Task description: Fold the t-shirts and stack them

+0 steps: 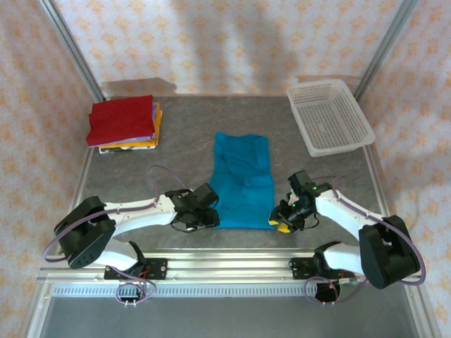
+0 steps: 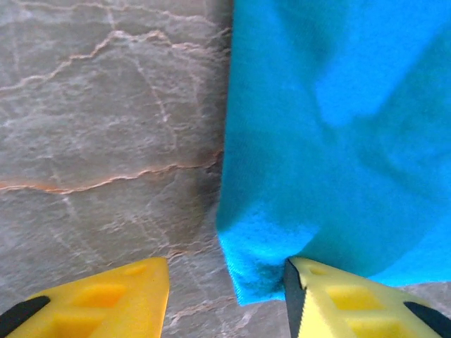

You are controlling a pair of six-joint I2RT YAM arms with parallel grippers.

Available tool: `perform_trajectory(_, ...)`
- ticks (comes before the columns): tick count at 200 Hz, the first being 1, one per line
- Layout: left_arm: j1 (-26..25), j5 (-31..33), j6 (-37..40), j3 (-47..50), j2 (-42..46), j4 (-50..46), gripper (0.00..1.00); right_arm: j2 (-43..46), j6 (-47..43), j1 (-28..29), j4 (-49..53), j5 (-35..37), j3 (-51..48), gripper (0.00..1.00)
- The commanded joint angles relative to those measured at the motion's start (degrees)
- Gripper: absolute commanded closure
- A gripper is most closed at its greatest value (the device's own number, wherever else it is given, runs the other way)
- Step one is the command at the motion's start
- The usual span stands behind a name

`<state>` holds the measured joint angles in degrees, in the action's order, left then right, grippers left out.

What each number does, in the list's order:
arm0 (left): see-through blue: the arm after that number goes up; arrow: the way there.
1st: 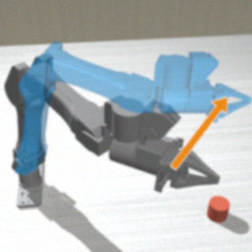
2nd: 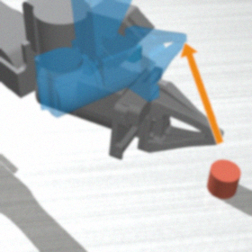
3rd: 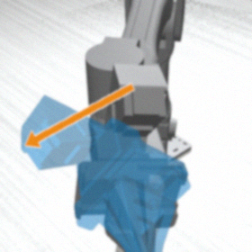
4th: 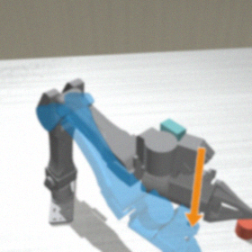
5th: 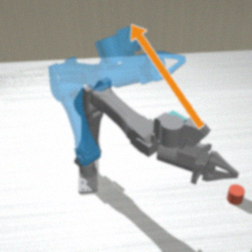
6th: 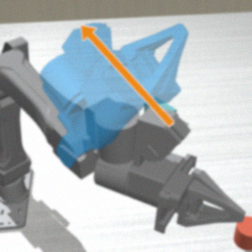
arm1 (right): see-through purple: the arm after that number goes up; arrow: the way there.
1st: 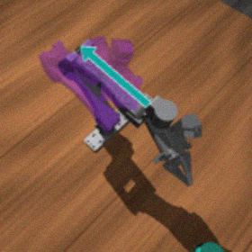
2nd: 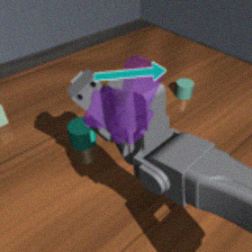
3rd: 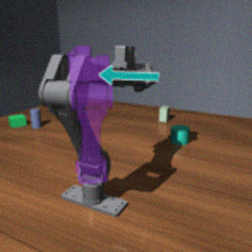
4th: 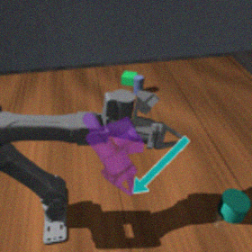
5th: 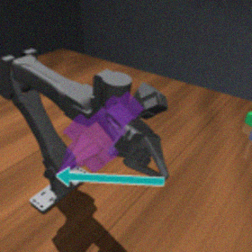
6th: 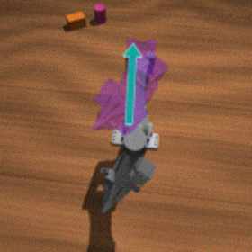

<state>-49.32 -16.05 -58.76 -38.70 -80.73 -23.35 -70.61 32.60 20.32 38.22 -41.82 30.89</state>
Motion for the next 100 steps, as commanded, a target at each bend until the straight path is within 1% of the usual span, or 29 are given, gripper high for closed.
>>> perform_trajectory(1, 0.58, -0.92, -2.07, 1.72, 1.28, 4.73, 0.54, -1.3, 0.27, 0.25, -1.77, -1.09, 0.39, 0.62)
perform_trajectory(19, 0.61, -1.5, -2.54, 2.31, 1.14, 7.0, 0.59, -1.96, 0.27, 0.32, -2.41, -1.27, 0.22, 0.64)
perform_trajectory(48, 0.77, -1.83, -2.32, 2.22, 0.1, 7.76, 0.67, -2.33, 0.93, 0.25, -4.03, -1.62, -0.37, 0.68)
perform_trajectory(74, 0.8, -2.8, -2.16, 1.67, -1.62, 9.94, 0.78, -3.33, 1.59, 0.3, -5.97, -2.26, -0.75, 0.72)
perform_trajectory(100, 0.8, -3.48, -1.2, -0.01, -3.13, 9.32, 0.91, -3.7, 0.96, 0.32, -5.28, -2.52, 0.02, 0.85)
